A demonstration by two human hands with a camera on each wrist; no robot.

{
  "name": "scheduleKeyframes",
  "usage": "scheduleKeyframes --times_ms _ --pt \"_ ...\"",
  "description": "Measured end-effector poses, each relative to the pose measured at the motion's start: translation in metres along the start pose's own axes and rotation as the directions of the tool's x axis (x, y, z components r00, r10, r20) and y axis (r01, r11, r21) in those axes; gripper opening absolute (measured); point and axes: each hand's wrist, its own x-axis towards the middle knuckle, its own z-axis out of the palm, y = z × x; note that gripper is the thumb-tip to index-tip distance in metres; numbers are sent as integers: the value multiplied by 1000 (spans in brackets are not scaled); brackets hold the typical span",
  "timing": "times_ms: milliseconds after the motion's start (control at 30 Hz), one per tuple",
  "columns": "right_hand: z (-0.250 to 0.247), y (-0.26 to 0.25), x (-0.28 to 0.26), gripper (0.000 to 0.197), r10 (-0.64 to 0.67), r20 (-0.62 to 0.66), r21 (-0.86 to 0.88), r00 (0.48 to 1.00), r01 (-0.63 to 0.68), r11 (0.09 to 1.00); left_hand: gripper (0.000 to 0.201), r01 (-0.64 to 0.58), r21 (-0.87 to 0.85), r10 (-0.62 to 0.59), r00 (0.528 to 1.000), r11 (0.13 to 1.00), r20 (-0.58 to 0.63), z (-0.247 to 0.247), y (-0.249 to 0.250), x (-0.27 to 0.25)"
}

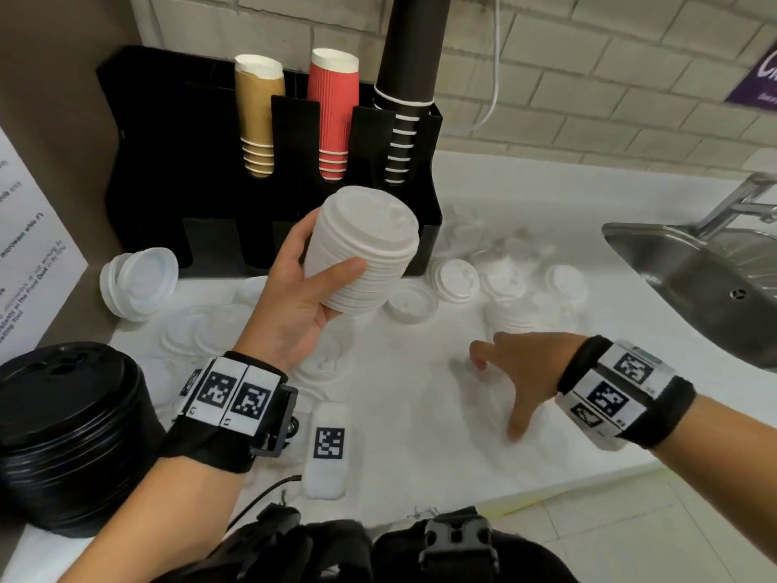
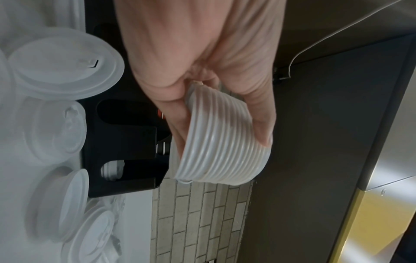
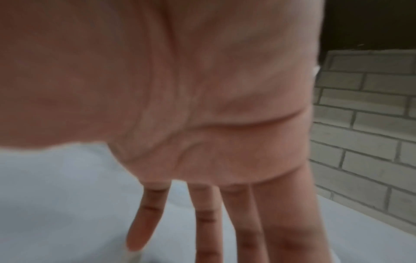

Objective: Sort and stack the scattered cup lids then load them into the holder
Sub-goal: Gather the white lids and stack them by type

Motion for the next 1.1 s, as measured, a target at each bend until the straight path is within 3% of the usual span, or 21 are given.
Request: scheduleKeyframes --times_ms 67,233,367,433,500,567,633,700,867,1000,1100 --pt "9 0 1 96 2 27 -38 1000 -1 999 90 3 0 -3 1000 1000 8 4 -2 0" --pt "21 -7 5 85 -54 -56 -65 997 50 997 81 13 -2 -12 1000 1000 12 10 -9 2" --pt "-2 7 -7 69 -87 -265 147 960 130 981 61 6 -7 -6 1000 1000 -11 13 -15 4" --pt "-23 20 -19 65 -93 -468 294 879 254 921 63 9 -10 -10 1000 1000 -23 15 -16 4" --pt "-44 28 -31 62 -69 -678 389 732 437 811 62 10 -15 -11 999 1000 -37 17 -18 5" --pt "-60 28 -41 59 -15 -803 425 596 590 686 61 8 -20 -9 999 1000 -40 21 -20 6" --pt "-71 21 -47 58 16 -852 427 523 677 600 60 9 -15 -9 999 1000 -34 25 -22 7" --pt "-78 13 -49 56 3 -878 393 478 719 573 60 9 -12 -9 1000 1000 -24 29 -24 8" --pt "-85 2 -46 58 -67 -898 290 436 697 656 66 12 20 -12 1000 1000 -11 36 -27 9" --pt "-89 3 -45 55 -119 -889 250 443 685 684 71 52 61 -54 998 997 26 41 -29 9" --pt "-91 7 -46 53 -166 -862 240 479 674 699 66 82 77 -88 993 994 78 44 -31 9"
